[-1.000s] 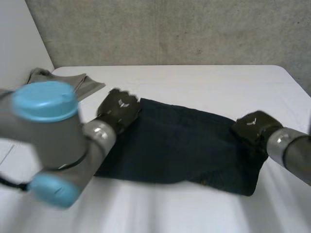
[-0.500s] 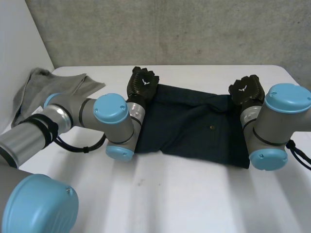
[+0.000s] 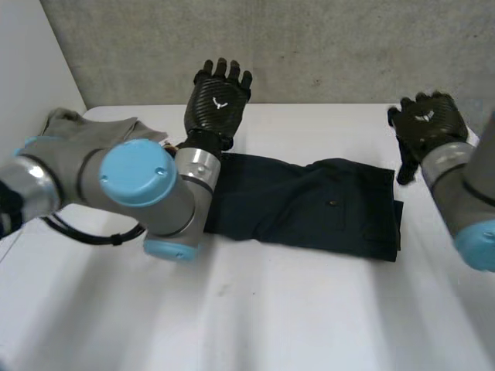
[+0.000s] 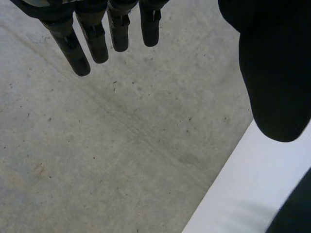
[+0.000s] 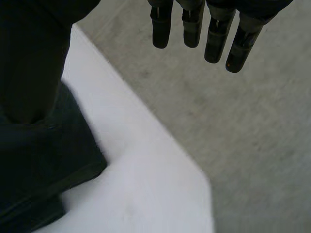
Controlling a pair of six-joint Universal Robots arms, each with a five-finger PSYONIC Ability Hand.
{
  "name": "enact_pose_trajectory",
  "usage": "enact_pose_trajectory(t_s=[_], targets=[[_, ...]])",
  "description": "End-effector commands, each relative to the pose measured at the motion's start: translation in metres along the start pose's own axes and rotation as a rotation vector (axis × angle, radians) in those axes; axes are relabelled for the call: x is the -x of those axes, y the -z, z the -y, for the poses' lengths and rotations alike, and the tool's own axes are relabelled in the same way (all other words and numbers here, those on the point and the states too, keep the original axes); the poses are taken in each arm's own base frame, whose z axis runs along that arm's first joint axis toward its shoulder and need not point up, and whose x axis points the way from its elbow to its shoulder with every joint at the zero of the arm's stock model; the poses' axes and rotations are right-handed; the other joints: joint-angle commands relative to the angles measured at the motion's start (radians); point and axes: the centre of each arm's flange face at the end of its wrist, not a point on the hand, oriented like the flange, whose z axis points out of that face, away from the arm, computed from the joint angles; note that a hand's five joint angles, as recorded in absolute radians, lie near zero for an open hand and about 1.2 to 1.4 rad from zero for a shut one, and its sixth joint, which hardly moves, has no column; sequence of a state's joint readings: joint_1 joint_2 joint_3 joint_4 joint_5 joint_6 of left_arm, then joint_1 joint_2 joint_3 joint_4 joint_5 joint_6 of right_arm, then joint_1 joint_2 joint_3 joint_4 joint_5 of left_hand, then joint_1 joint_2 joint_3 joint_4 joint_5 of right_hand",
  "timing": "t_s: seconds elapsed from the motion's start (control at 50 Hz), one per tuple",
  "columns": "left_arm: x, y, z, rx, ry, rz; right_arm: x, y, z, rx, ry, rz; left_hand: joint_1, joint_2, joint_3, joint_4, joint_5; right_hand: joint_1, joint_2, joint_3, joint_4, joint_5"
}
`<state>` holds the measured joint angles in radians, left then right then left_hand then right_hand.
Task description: Fold the laundry.
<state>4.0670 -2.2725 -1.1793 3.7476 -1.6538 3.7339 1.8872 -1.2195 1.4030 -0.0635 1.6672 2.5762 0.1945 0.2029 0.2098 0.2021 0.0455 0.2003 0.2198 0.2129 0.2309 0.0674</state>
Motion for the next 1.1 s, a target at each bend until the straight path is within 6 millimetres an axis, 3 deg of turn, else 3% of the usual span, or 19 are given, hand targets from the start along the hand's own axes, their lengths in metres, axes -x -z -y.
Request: enact_pose_trajectory(t_s=[0.02,0.14,0.32,0.4,0.42,0.48,0.62,0.68,0.72,0.8,0.94,1.02,1.06,1.1], targets=[[0.01,0.048,0.011,0.099,0.097,-0.072,0.004,0.044,-0.037,0.267,-0.195,0.166,-0.02,-0.028,-0.035,-0.028,-0.046,-0.026,-0.045,-0.038,-0.056,-0.067],[0.01,0.078,0.008,0.173,0.15,-0.113,0.019,0.048,-0.07,0.275,-0.321,0.251,-0.02,-0.028,-0.035,-0.028,-0.046,0.093,0.073,0.08,0.062,0.051],[0.003,0.092,-0.004,0.225,0.156,-0.14,0.039,0.029,-0.105,0.23,-0.305,0.229,-0.02,-0.028,-0.035,-0.028,-0.046,0.228,0.209,0.215,0.197,0.186],[0.002,0.092,-0.005,0.23,0.157,-0.141,0.042,0.018,-0.116,0.229,-0.294,0.188,-0.02,-0.028,-0.035,-0.028,-0.046,0.486,0.466,0.473,0.455,0.444],[0.002,0.092,-0.006,0.232,0.156,-0.142,0.042,0.015,-0.117,0.214,-0.289,0.173,-0.02,-0.028,-0.035,-0.028,-0.046,0.786,0.766,0.773,0.755,0.744],[0.002,0.092,-0.006,0.233,0.156,-0.141,0.04,0.011,-0.117,0.196,-0.284,0.166,-0.02,-0.028,-0.035,-0.028,-0.046,1.195,1.176,1.182,1.165,1.153],[0.002,0.092,-0.006,0.234,0.154,-0.14,0.037,0.017,-0.12,0.217,-0.195,0.169,-0.02,-0.028,-0.035,-0.028,-0.046,1.196,1.176,1.183,1.165,1.154],[0.003,0.094,-0.008,0.244,0.153,-0.14,0.024,0.024,-0.106,0.189,-0.119,0.15,-0.02,-0.028,-0.035,-0.028,-0.046,1.196,1.176,1.183,1.165,1.154],[0.005,0.096,-0.007,0.247,0.152,-0.141,-0.001,0.028,-0.097,0.173,-0.059,0.091,-0.02,-0.028,-0.035,-0.028,-0.046,1.196,1.176,1.183,1.165,1.154],[0.011,0.098,-0.002,0.252,0.151,-0.138,-0.038,0.029,-0.098,0.195,0.061,0.012,-0.02,-0.028,-0.035,-0.028,-0.046,1.196,1.176,1.183,1.165,1.154],[0.018,0.103,0.001,0.267,0.158,-0.133,-0.054,0.024,-0.09,0.197,0.25,-0.008,-0.02,-0.028,-0.035,-0.028,-0.046,1.196,1.176,1.183,1.165,1.154],[0.021,0.104,0.004,0.265,0.187,-0.123,-0.039,0.02,-0.058,0.079,0.271,0.023,-0.02,-0.028,-0.035,-0.028,-0.046,1.196,1.176,1.183,1.165,1.154],[0.023,0.103,0.003,0.268,0.195,-0.116,-0.015,0.023,-0.029,-0.034,0.287,0.08,-0.02,-0.028,-0.035,-0.028,-0.046,1.196,1.176,1.183,1.165,1.154],[0.025,0.103,0.004,0.266,0.2,-0.111,0.006,0.026,-0.014,-0.102,0.298,0.143,-0.02,-0.028,-0.035,-0.028,-0.046,1.196,1.176,1.183,1.165,1.154]])
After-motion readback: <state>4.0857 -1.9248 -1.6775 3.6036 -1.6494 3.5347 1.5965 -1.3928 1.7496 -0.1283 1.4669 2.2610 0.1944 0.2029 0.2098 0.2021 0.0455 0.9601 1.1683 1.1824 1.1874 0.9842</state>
